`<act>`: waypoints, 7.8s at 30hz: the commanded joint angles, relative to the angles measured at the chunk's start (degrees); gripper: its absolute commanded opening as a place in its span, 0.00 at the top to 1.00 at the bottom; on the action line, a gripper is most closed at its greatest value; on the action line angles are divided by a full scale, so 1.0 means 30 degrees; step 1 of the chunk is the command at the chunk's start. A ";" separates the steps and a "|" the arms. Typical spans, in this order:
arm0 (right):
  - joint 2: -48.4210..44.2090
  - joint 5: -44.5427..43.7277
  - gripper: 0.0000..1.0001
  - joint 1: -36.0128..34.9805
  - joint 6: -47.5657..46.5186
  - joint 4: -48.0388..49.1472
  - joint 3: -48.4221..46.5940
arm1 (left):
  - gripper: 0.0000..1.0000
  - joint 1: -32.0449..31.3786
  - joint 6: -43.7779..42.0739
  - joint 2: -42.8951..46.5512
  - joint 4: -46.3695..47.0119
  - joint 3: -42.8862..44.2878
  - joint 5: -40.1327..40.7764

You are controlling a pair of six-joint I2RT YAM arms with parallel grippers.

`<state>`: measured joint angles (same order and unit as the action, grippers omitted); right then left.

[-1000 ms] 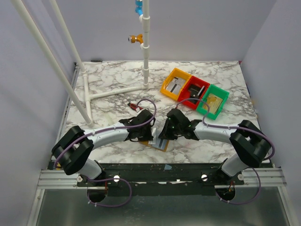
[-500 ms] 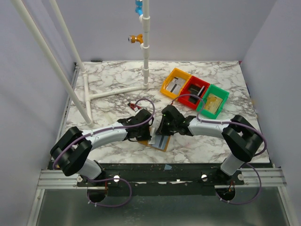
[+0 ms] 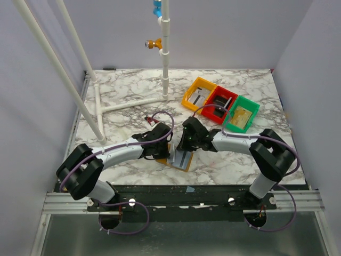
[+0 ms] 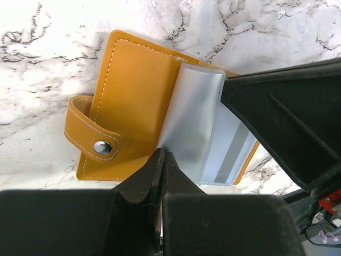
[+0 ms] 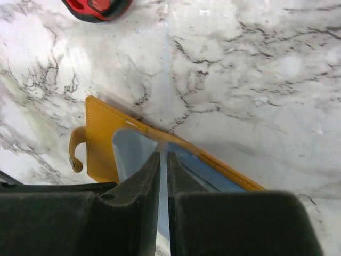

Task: Take the credit cards out of the card holder
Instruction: Remove the credit card from the card holder.

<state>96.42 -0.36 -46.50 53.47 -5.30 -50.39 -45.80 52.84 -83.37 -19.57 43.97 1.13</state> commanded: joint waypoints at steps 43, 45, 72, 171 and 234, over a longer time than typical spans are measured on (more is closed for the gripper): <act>-0.3119 -0.1375 0.71 -0.1514 0.0171 -0.0685 0.3219 | 1.00 0.0182 0.0242 -0.1793 0.0790 -0.0519 -0.1157; -0.3259 -0.1561 0.70 -0.1300 0.0169 -0.1085 0.3265 | 1.00 -0.0302 0.0810 -0.1696 0.0782 -0.0729 -0.1209; -0.3996 -0.2636 0.64 -0.0935 -0.0702 -0.3316 0.2932 | 1.00 -0.1432 0.1870 -0.0868 0.0108 -0.0887 -0.0548; -0.2560 0.1141 0.47 -0.0979 -0.0164 -0.1746 0.0385 | 1.00 -0.0408 0.0587 0.2609 -0.1615 -0.0579 -0.0050; -0.1321 0.9603 0.77 0.3181 0.2754 1.1314 0.8013 | 1.00 -0.0217 0.0317 -0.2302 -0.0357 0.0286 -0.0803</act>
<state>92.14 26.28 -37.60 60.29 24.82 -27.70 -46.44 54.02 -87.70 -19.33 45.34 -0.30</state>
